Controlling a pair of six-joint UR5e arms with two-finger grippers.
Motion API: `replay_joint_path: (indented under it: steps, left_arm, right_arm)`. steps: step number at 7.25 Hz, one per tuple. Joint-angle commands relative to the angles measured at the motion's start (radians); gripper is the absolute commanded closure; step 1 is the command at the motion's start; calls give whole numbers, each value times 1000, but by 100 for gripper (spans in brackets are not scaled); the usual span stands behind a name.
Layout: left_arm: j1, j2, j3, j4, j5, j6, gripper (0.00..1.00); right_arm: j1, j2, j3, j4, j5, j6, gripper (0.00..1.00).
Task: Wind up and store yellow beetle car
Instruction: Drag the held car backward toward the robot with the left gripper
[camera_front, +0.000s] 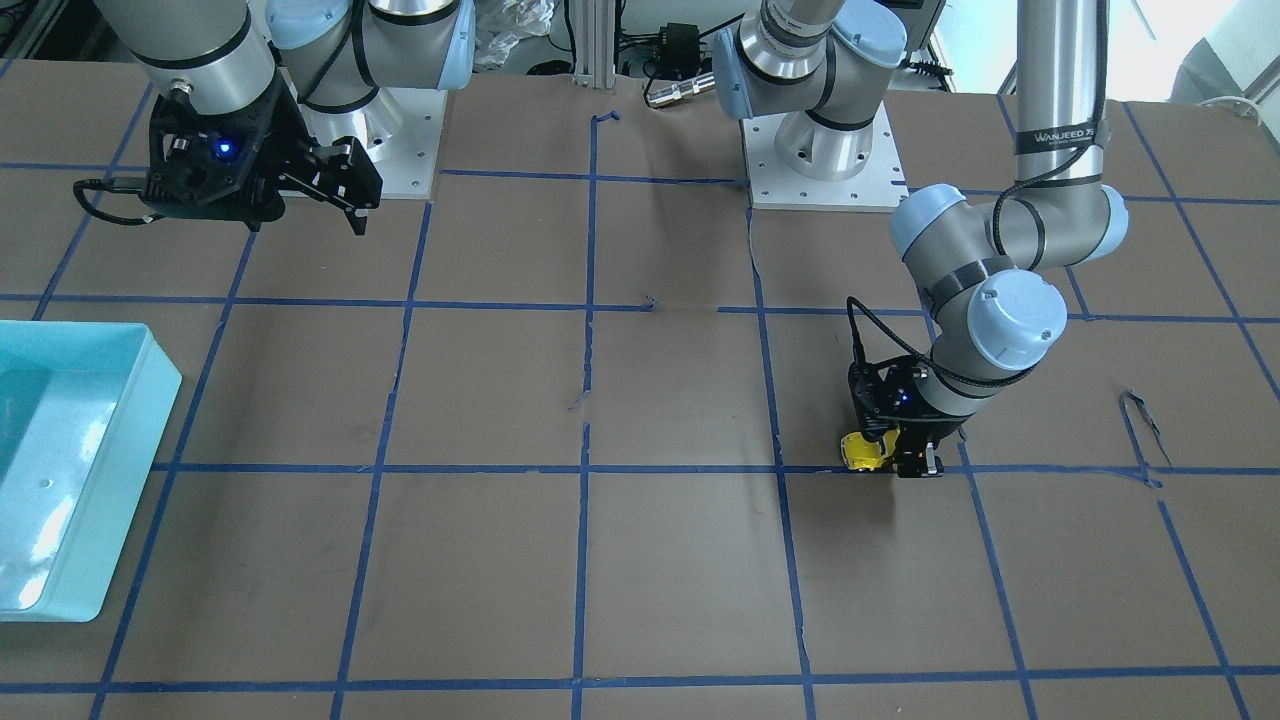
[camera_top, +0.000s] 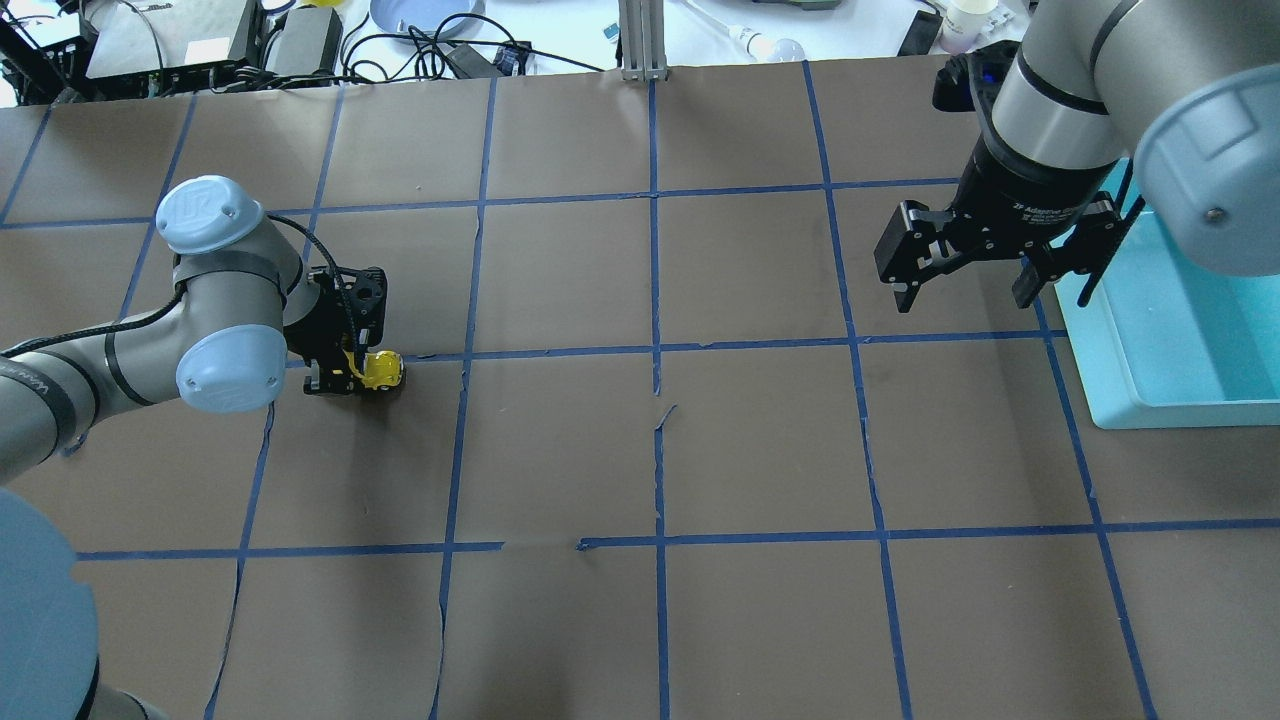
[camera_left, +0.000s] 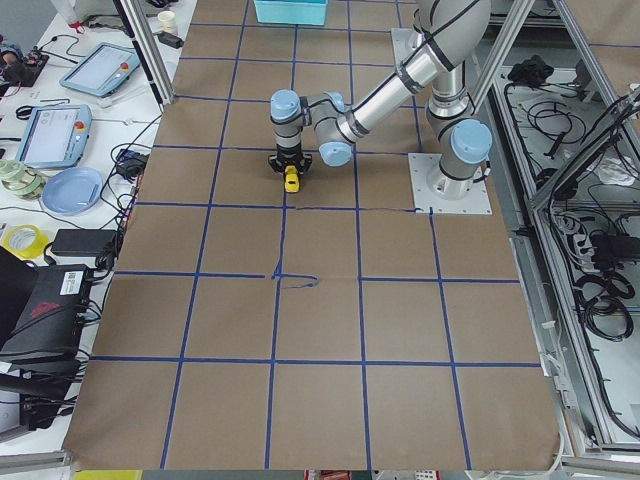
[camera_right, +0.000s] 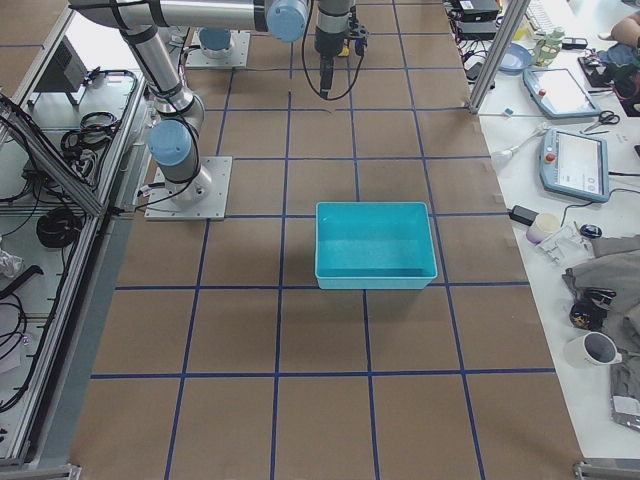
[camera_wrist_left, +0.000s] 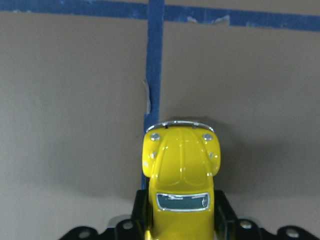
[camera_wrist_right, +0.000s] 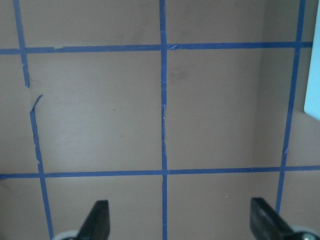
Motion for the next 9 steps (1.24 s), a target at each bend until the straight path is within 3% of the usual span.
replay_joint_path:
  steps: [1,7,8,9]
  left_arm:
    - [35,-2,-1,0,0,58,54]
    - [81,5,-18,11,0,75,52]
    - [83,0,-18,11,0,77,50]
    - [87,0,-18,11,0,77,41]
  right_arm:
    - [0,0,0,0,0,0,0]
    - [0,0,0,0,3,0,0]
    - [0,0,0,0,2,0,0]
    - [0,-1,0,0,2,0,0]
